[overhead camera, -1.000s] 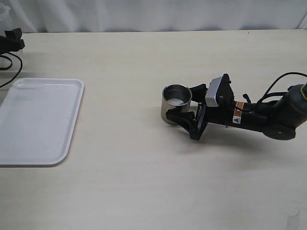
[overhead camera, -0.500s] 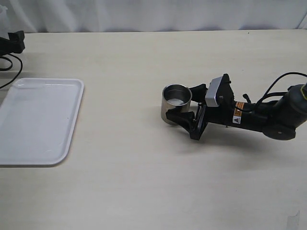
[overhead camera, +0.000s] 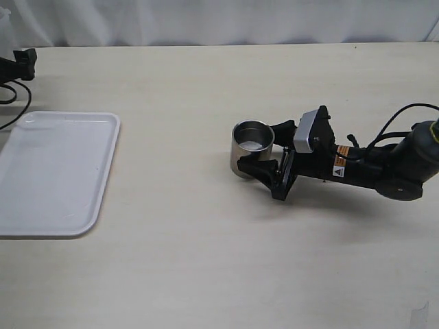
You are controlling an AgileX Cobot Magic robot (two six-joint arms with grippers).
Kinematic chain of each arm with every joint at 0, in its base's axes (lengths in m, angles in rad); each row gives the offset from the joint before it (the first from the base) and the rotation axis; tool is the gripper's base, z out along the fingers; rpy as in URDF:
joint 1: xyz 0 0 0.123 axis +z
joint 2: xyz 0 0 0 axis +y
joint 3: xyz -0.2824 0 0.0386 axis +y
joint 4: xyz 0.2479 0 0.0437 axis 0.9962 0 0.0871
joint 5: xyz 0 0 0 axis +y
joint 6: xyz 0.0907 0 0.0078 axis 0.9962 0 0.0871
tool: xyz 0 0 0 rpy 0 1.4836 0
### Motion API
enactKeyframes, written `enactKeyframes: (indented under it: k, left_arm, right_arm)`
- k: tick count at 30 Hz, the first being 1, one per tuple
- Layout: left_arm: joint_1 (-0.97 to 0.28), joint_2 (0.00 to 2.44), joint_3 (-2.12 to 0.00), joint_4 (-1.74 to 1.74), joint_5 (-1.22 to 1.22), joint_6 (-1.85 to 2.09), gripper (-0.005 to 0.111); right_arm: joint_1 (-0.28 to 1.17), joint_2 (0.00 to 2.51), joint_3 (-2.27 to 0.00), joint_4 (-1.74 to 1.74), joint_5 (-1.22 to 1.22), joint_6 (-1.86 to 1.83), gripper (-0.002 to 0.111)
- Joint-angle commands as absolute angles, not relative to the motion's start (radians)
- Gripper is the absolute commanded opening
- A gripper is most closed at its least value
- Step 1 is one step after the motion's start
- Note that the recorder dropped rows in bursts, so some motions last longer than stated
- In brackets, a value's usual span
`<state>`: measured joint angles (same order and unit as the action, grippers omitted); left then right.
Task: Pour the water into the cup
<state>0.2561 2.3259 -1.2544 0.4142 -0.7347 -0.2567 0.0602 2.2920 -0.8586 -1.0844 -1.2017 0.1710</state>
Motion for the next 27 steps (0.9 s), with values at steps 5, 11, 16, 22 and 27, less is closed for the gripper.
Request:
enactKeyframes:
  k: [5,11,16,22,27]
  left_arm:
    - [0.272,2.21,-1.145,0.405,-0.76,-0.226,0.105]
    - [0.276,2.104,-1.041,0.405,-0.76,-0.211,0.105]
    - [0.279,2.005,-0.957,0.403,-0.746,-0.201,0.105]
    - [0.279,1.875,-0.883,0.403,-0.737,-0.196,0.105]
    - [0.279,1.766,-0.861,0.407,-0.653,-0.196,0.105]
  right_arm:
    - [0.06,2.289,-0.865,-1.088,-1.221,0.171,0.004]
    - [0.06,2.289,-0.865,-1.088,-1.221,0.171,0.004]
    - [0.06,2.289,-0.865,-1.088,-1.221,0.171,0.004]
    - [0.06,2.289,-0.865,-1.088,-1.221,0.171,0.004]
    - [0.06,2.289,-0.865,-1.088,-1.221,0.171,0.004]
